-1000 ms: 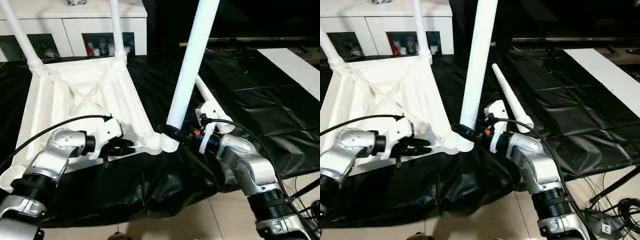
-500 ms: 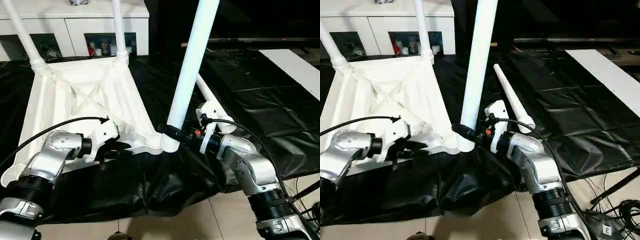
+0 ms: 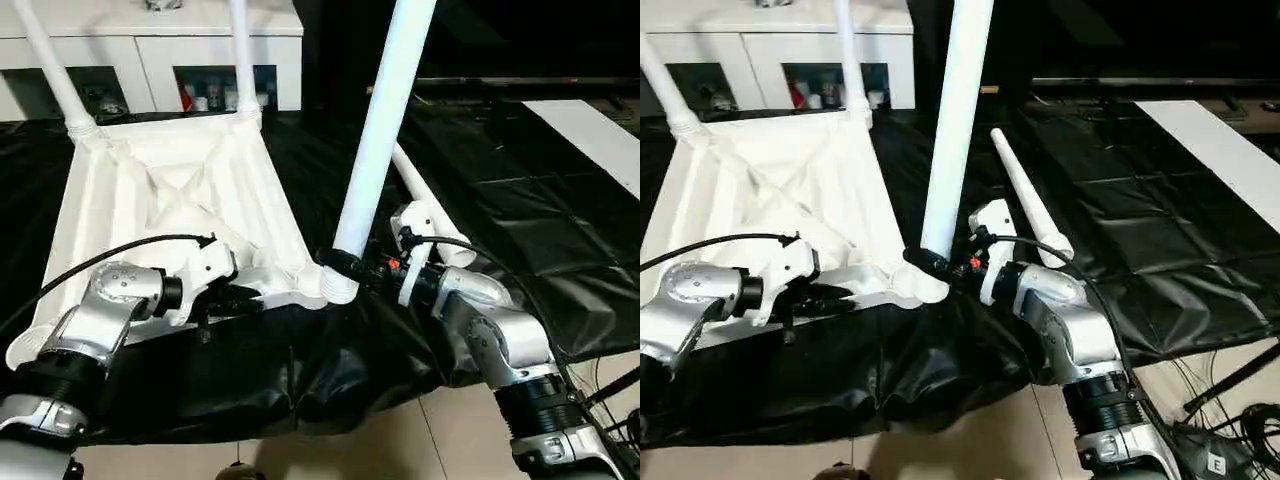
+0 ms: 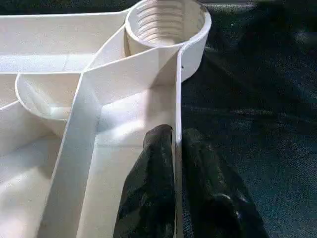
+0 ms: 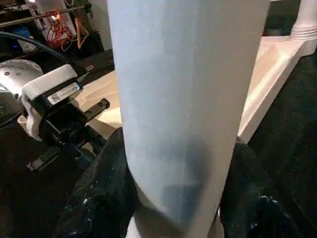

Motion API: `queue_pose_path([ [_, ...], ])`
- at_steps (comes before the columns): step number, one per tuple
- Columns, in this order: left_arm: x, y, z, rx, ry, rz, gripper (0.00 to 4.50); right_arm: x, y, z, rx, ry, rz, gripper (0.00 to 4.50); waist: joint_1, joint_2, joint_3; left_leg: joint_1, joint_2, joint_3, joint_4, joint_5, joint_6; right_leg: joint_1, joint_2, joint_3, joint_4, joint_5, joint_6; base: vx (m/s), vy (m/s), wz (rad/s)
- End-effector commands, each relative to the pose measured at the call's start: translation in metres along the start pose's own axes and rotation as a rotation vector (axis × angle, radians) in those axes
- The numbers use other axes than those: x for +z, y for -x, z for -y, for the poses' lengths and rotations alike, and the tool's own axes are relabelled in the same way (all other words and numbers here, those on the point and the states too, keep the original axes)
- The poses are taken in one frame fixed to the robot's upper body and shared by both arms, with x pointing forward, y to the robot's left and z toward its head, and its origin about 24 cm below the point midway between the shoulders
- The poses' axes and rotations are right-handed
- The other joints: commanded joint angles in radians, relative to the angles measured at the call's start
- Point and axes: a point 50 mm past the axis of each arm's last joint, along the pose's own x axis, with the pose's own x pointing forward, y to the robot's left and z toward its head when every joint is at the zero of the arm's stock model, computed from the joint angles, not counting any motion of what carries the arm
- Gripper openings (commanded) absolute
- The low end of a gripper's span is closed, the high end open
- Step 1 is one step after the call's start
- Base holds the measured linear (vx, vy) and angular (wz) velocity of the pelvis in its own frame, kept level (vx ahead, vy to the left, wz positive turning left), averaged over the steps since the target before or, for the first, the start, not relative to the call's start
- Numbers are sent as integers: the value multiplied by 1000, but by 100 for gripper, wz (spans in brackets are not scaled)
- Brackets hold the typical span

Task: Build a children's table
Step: Insert table leg to table base

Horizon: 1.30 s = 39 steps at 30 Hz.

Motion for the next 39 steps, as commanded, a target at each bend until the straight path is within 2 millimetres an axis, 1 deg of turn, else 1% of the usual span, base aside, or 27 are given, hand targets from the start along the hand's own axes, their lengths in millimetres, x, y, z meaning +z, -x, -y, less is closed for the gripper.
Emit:
queue_pose_path([
  [1,3,1,-3,4,-5,13,21,10,-1,3,-6,32,26,188,1,18,-71,27,21,-8,-76,-339,-47,34,-73,43,-90,-271,-175,0,0,0],
  [5,5,-3,-3,-17,-23,3,16,10,1,4,-8,34,22,188,5,20,-72,27,21,-9,-76,-337,-48,35,-73,43,-89,-268,-174,0,0,0],
  [6,6,-3,-3,-18,-24,3,8,10,1,4,-8,34,22,188,5,20,-72,26,21,-8,-76,-333,-49,35,-72,43,-89,-257,-175,0,0,0],
  [7,7,-5,-3,-26,-33,-2,8,10,1,4,-9,35,22,188,5,21,-73,27,21,-8,-76,-331,-49,35,-72,43,-87,-246,-178,0,0,0],
  [9,7,-6,-3,-33,-42,-9,8,10,1,4,-10,36,22,188,5,20,-72,27,21,-8,-76,-335,-49,35,-72,43,-88,-244,-181,0,0,0],
  [11,7,-9,-3,-42,-53,-22,8,10,1,4,-10,37,23,188,6,23,-73,27,22,-8,-76,-334,-50,35,-73,43,-87,-241,-181,0,0,0],
  [12,7,-10,-3,-46,-56,-27,8,10,1,4,-10,37,23,188,6,21,-72,27,21,-9,-76,-336,-50,36,-72,43,-88,-241,-181,0,0,0],
  [16,3,-16,1,-79,-74,-62,0,11,0,6,-22,38,16,188,6,21,-71,28,21,-9,-76,-348,-51,35,-74,43,-91,-266,-177,0,0,0],
  [17,2,-18,3,-92,-72,-63,0,10,-2,7,-42,42,6,188,7,25,-71,29,22,-10,-76,-350,-54,35,-75,43,-90,-271,-176,0,0,0],
  [18,2,-20,5,-100,-67,-58,0,10,-3,10,-68,46,-5,188,4,24,-70,28,21,-10,-77,-356,-58,33,-74,43,-91,-279,-177,0,0,0],
  [20,3,-23,7,-99,-59,-36,0,9,-5,12,-88,38,-17,188,5,24,-71,32,21,-9,-76,-362,-62,32,-74,44,-93,-292,-178,0,0,0],
  [21,9,-29,10,-102,-45,21,0,6,-8,16,-113,30,-65,188,4,12,-71,32,23,-7,-76,-357,-59,31,-74,44,-91,-285,-184,0,0,0],
  [22,10,-31,11,-98,-41,33,0,6,-9,17,-114,31,-76,188,3,18,-72,30,21,-8,-75,-344,-60,33,-74,43,-88,-279,-191,0,0,0],
  [23,12,-32,11,-91,-35,46,0,5,-10,17,-111,34,-87,188,4,10,-73,31,23,-6,-75,-340,-57,33,-74,43,-89,-273,-192,0,0,0],
  [24,14,-34,11,-85,-32,57,0,5,-11,18,-104,35,-93,188,7,12,-70,33,23,-4,-73,-338,-51,29,-74,44,-89,-272,-191,0,0,0],
  [25,15,-35,12,-86,-31,65,0,5,-12,18,-100,34,-94,188,8,6,-71,30,23,-4,-72,-321,-43,33,-76,45,-88,-266,-189,0,0,0],
  [26,15,-35,12,-87,-31,70,0,5,-13,19,-97,33,-94,188,9,8,-72,28,23,-4,-73,-312,-41,35,-77,45,-87,-262,-187,0,0,0],
  [27,17,-37,15,-92,-22,75,0,7,-17,19,-76,25,-97,188,8,-9,-72,25,24,-1,-73,-297,-33,36,-75,44,-89,-256,-180,0,0,0],
  [28,17,-38,16,-93,-19,69,0,7,-19,19,-65,19,-100,188,11,0,-73,23,24,-4,-74,-280,-29,38,-78,43,-84,-251,-180,0,0,0],
  [30,16,-38,17,-95,-14,57,0,8,-20,19,-55,15,-104,188,9,3,-73,25,24,-2,-73,-279,-28,35,-76,43,-85,-250,-179,0,0,0],
  [31,16,-38,18,-97,-12,47,0,8,-21,20,-50,13,-108,188,9,3,-73,23,23,-2,-73,-271,-26,36,-75,44,-84,-238,-177,0,0,0],
  [32,15,-39,19,-105,-18,29,0,7,-23,20,-38,10,-129,188,8,-1,-73,23,24,-1,-72,-267,-25,37,-75,44,-83,-231,-178,0,0,0],
  [33,16,-39,19,-102,-19,25,0,6,-23,20,-32,23,-148,188,8,5,-74,23,23,-2,-72,-259,-24,37,-75,43,-81,-222,-183,0,0,0],
  [36,16,-39,20,-97,-18,24,0,5,-24,21,-27,35,-165,188,8,3,-74,23,22,0,-71,-254,-23,37,-74,43,-82,-209,-183,0,0,0],
  [37,18,-40,21,-96,-18,29,0,4,-23,23,-28,37,-174,188,8,6,-75,23,23,0,-71,-256,-26,38,-73,43,-81,-209,-181,0,0,0],
  [38,19,-40,21,-96,-17,31,0,3,-23,24,-29,36,-177,188,7,5,-75,23,23,-1,-71,-258,-27,39,-74,43,-81,-208,-183,0,0,0],
  [39,21,-41,22,-98,-18,35,0,2,-23,26,-32,28,-187,188,8,7,-74,24,22,0,-71,-264,-26,37,-73,43,-83,-216,-182,0,0,0],
])
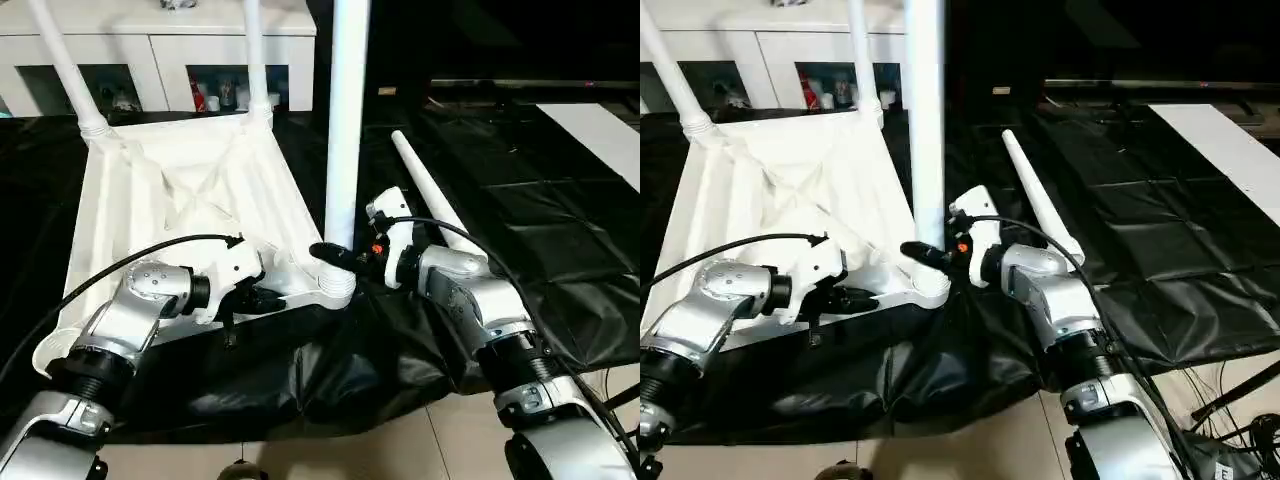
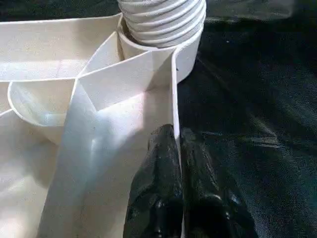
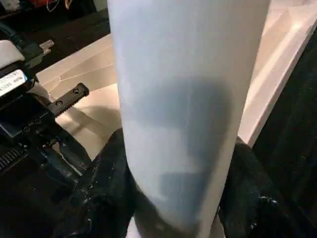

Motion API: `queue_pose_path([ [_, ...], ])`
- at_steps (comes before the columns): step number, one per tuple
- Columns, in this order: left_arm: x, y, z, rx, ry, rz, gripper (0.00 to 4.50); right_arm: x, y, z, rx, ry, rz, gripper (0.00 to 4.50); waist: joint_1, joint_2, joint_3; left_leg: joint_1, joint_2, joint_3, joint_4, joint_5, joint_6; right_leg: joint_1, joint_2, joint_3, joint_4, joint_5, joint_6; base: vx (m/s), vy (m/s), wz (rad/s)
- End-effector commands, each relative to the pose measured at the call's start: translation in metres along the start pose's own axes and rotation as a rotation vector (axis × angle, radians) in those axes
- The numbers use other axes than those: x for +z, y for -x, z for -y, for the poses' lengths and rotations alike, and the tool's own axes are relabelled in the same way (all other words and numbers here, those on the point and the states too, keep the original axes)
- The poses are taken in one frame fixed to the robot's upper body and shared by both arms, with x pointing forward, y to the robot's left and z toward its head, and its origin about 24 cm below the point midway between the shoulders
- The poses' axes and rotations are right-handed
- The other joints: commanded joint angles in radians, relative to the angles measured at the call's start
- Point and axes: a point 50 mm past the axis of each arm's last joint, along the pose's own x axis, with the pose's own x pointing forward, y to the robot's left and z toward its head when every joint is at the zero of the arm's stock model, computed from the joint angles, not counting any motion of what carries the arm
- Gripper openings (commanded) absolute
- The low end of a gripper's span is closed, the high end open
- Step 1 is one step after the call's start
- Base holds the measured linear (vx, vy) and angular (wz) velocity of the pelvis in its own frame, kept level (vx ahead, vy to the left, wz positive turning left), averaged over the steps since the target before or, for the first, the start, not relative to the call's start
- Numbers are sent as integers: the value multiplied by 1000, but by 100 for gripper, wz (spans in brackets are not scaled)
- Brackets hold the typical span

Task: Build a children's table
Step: Insert table leg to table base

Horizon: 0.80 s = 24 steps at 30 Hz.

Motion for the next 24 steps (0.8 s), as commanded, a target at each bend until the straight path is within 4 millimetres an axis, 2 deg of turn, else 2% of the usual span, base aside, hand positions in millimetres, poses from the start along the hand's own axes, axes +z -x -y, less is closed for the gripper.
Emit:
queue_pose_path([
  [1,4,-14,11,-58,-5,21,0,-2,2,5,-11,3,-31,188,-8,6,-72,26,23,-4,-71,-271,-28,35,-72,41,-81,-221,-187,0,0,0],
  [8,5,-14,12,-62,-3,20,0,-13,-2,7,-37,-30,-12,187,-9,9,-72,26,22,-5,-72,-282,-31,36,-72,40,-83,-228,-187,0,0,0],
  [15,5,-11,9,-31,8,25,0,-29,4,8,-49,-114,37,187,-11,13,-73,27,23,-6,-73,-296,-30,35,-71,40,-84,-227,-192,0,0,0],
  [18,6,-11,6,-10,13,32,0,-36,7,8,-53,-156,80,187,-10,12,-74,27,23,-6,-73,-300,-26,36,-71,39,-84,-226,-196,0,0,0],
  [19,6,-10,4,-1,17,36,0,-41,9,8,-61,-175,101,187,-11,16,-73,28,23,-6,-73,-306,-26,34,-70,40,-85,-225,-198,0,0,0],
  [22,6,-10,3,9,18,37,0,-47,10,7,-70,-200,126,187,-10,16,-73,29,24,-7,-74,-323,-25,34,-71,40,-87,-245,-200,0,0,0],
  [23,5,-9,3,11,19,36,0,-49,10,6,-73,-206,135,186,-9,25,-73,29,24,-9,-75,-323,-27,35,-72,39,-86,-243,-201,0,0,0],
  [24,5,-9,2,13,18,36,0,-53,11,4,-77,-212,144,186,-11,21,-72,29,24,-8,-76,-326,-28,33,-69,39,-87,-237,-201,0,0,0],
])
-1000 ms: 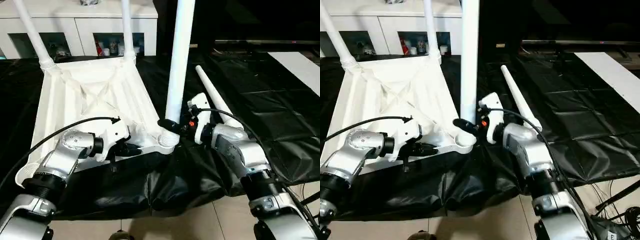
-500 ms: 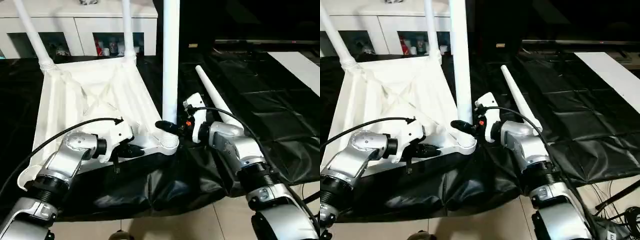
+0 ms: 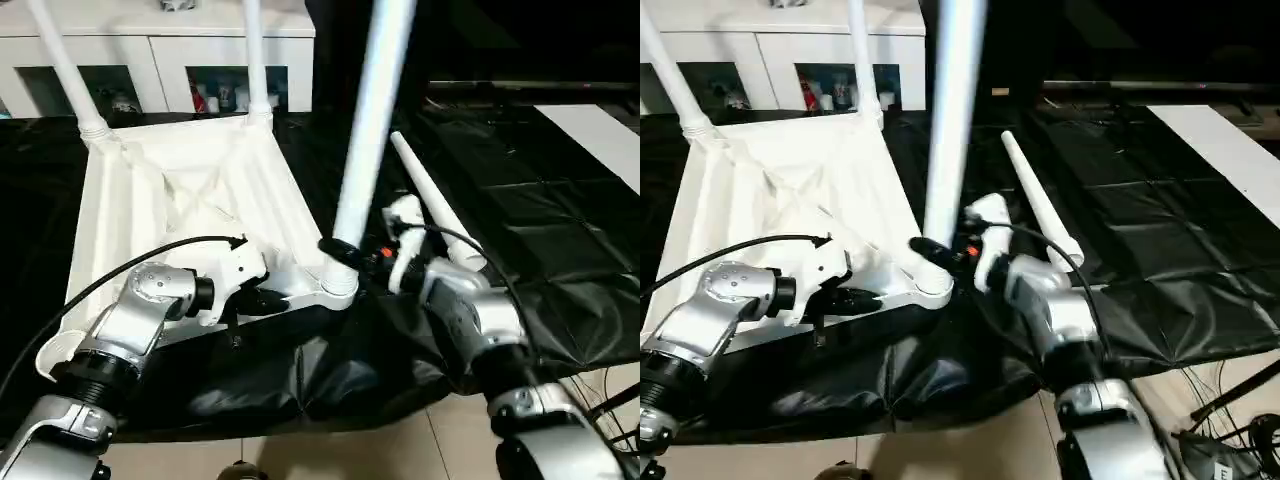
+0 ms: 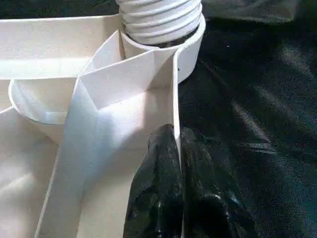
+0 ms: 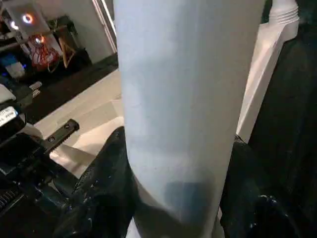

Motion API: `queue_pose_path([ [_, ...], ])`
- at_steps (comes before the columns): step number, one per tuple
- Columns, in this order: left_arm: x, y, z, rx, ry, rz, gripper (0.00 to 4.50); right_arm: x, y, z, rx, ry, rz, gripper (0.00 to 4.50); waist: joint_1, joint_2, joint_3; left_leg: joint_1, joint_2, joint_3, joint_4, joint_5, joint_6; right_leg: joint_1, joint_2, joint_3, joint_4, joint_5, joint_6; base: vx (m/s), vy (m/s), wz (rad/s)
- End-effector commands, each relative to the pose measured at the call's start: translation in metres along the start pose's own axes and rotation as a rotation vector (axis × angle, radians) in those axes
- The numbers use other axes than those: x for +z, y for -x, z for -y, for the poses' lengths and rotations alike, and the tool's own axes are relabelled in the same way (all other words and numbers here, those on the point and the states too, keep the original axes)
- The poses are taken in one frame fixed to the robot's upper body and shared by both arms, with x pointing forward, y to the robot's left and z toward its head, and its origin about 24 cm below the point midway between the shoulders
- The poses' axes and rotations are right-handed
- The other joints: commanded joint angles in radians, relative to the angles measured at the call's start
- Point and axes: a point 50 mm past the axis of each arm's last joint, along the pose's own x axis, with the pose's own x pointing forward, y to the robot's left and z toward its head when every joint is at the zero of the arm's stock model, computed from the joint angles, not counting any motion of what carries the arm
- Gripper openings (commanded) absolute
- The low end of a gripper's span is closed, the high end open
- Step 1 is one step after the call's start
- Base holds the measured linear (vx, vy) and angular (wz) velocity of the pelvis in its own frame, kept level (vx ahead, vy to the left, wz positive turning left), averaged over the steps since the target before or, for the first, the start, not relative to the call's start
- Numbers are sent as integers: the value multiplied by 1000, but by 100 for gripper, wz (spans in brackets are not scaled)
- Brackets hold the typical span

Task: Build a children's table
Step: Insert table leg to table base

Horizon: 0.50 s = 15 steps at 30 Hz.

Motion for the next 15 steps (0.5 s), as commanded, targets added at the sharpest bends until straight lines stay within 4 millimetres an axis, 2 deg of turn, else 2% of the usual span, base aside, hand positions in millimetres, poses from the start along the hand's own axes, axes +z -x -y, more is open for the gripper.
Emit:
queue_pose_path([
  [1,5,-5,0,0,-3,36,0,-28,11,1,-38,-55,-55,186,-5,28,-70,29,23,-10,-76,-339,-31,30,-71,39,-86,-247,-201,0,0,0],
  [2,6,-5,-1,3,-3,36,0,-33,13,0,-42,-58,-47,186,-5,32,-71,30,24,-9,-76,-347,-31,28,-71,39,-89,-246,-199,0,0,0],
  [3,6,-5,-2,4,-3,36,0,-35,13,0,-43,-59,-45,186,-8,23,-69,29,23,-9,-78,-355,-28,30,-70,38,-91,-251,-198,0,0,0],
  [4,6,-4,-3,6,-4,36,0,-39,14,-2,-45,-50,-45,186,-7,23,-71,30,22,-9,-78,-355,-24,31,-71,38,-91,-261,-197,0,0,0],
  [6,7,-3,-5,12,-6,36,0,-43,15,-4,-45,-18,-52,186,-6,42,-71,30,23,-12,-78,-365,-28,29,-72,38,-92,-272,-195,0,0,0],
  [7,7,-3,-6,18,-8,35,0,-46,15,-6,-42,9,-57,186,-9,37,-72,30,22,-12,-80,-382,-31,29,-69,37,-95,-283,-192,0,0,0],
  [14,6,-3,-10,36,-10,31,0,-50,13,-13,-61,135,-41,186,-13,37,-67,34,23,-17,-86,-446,-41,23,-72,38,-104,-378,-174,0,0,0],
  [15,6,-3,-10,39,-11,29,0,-51,12,-14,-60,148,-44,186,-16,28,-65,34,24,-17,-86,-455,-37,21,-72,38,-107,-393,-170,0,0,0],
])
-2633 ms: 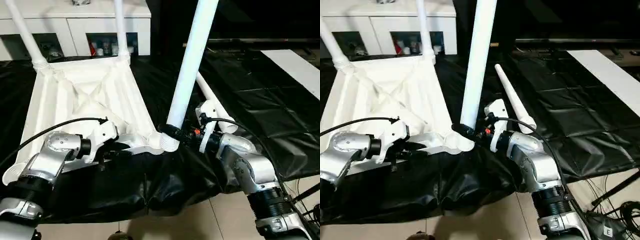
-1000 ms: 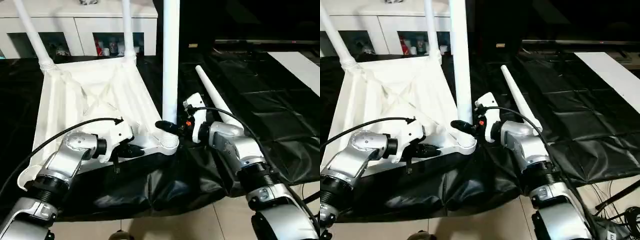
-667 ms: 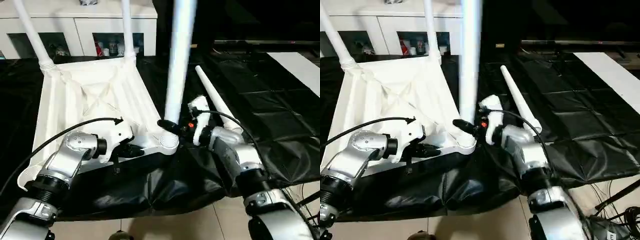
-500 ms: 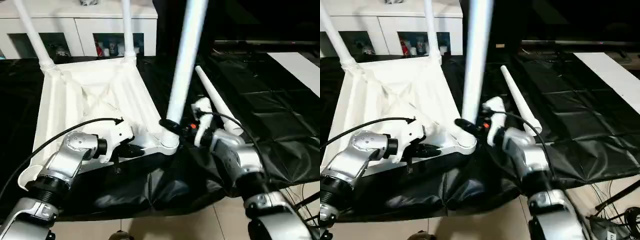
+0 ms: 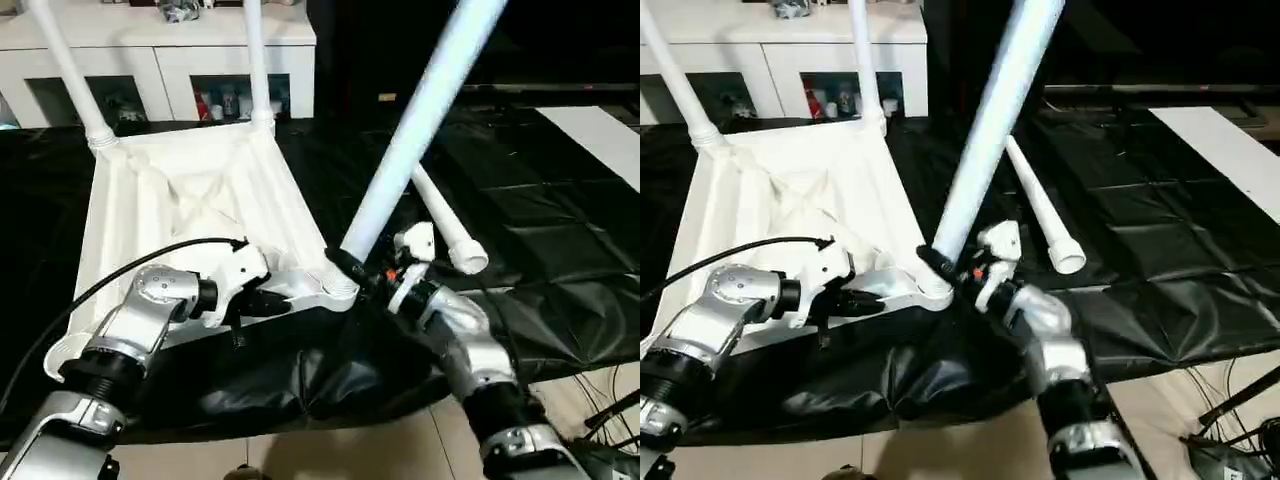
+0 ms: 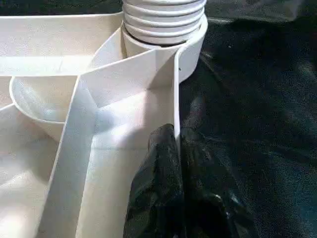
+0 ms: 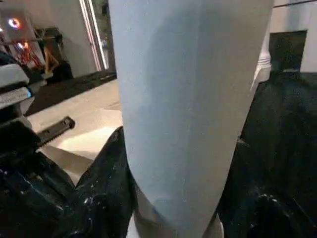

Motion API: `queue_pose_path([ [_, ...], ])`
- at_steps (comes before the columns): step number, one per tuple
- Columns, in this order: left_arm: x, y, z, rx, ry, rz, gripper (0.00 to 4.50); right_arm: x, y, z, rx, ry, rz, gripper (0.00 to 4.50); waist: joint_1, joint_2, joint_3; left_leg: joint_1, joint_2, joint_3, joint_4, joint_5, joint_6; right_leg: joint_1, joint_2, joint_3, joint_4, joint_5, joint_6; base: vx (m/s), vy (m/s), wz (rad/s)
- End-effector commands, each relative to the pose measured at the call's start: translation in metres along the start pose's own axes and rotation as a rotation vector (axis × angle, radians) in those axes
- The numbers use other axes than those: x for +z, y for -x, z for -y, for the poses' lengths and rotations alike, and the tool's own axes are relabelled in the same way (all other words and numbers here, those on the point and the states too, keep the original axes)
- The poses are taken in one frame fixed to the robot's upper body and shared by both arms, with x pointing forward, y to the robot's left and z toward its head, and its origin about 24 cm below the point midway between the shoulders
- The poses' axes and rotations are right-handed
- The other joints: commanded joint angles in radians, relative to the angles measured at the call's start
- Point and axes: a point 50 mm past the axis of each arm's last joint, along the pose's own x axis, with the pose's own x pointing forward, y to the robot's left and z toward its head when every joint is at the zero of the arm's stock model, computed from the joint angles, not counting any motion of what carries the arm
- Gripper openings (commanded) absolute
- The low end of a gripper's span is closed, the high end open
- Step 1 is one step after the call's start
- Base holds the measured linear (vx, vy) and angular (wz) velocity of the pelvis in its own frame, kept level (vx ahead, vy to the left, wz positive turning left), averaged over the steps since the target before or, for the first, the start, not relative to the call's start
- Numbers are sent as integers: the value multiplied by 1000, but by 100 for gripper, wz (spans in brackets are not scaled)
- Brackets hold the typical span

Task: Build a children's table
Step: Insert table leg to table base

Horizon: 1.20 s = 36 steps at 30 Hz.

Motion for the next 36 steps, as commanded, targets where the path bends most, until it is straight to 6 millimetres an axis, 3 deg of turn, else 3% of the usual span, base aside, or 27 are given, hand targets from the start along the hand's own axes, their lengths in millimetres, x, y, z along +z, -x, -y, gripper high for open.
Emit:
queue_pose_path([
  [1,11,0,-6,32,-35,31,0,-30,6,-11,22,-25,-145,186,-8,12,-55,33,25,-16,-85,-452,-34,17,-75,40,-102,-401,-173,0,0,0],
  [2,11,0,-6,32,-34,31,0,-30,5,-12,30,-21,-153,186,-9,13,-55,32,25,-16,-85,-450,-35,17,-75,40,-102,-405,-171,0,0,0],
  [3,10,1,-5,33,-31,30,0,-31,2,-14,44,-14,-172,186,-9,7,-55,31,25,-16,-85,-440,-31,18,-76,40,-102,-408,-168,0,0,0],
  [5,10,1,-5,33,-30,29,0,-32,-1,-15,57,-16,-193,186,-12,10,-54,30,25,-17,-87,-446,-31,16,-75,40,-103,-416,-165,0,0,0],
  [6,8,2,-5,37,-29,26,0,-32,-3,-16,69,-26,-214,186,-15,-11,-53,28,25,-14,-88,-444,-28,16,-74,40,-105,-425,-160,0,0,0],
  [7,8,3,-5,37,-28,26,0,-32,-4,-16,72,-28,-219,186,-11,0,-53,31,24,-16,-87,-435,-26,15,-77,42,-104,-437,-157,0,0,0],
  [11,4,6,-5,46,-28,15,0,-31,-13,-13,104,-53,-295,186,-23,-8,-50,26,23,-20,-92,-458,-36,16,-77,38,-108,-487,-141,0,0,0],
  [13,4,6,-4,47,-28,13,0,-29,-14,-11,118,-45,-323,186,-27,-8,-48,34,24,-20,-88,-483,-39,7,-80,39,-115,-530,-130,0,0,0],
  [18,3,5,-3,41,-36,5,0,-31,-12,-6,161,-33,-423,186,-30,-10,-47,35,24,-24,-90,-506,-45,5,-80,37,-120,-566,-115,0,0,0],
  [22,2,3,-2,38,-42,-5,0,-32,-10,-5,179,-36,-447,186,-29,-9,-49,42,25,-23,-91,-528,-50,0,-78,39,-121,-538,-123,0,0,0],
  [26,5,3,-3,34,-50,-4,0,-18,-17,3,136,-39,-389,186,-31,0,-46,50,23,-26,-92,-582,-56,-2,-76,36,-124,-551,-127,0,0,0],
  [31,6,3,-3,29,-59,-10,0,-10,-18,6,163,-44,-393,186,-27,-4,-51,49,25,-22,-97,-532,-47,5,-75,37,-123,-494,-137,0,0,0],
  [36,4,0,-1,20,-58,-12,0,-22,-10,8,170,-68,-484,186,-26,-5,-48,51,26,-18,-97,-532,-48,2,-74,38,-122,-480,-149,0,0,0],
])
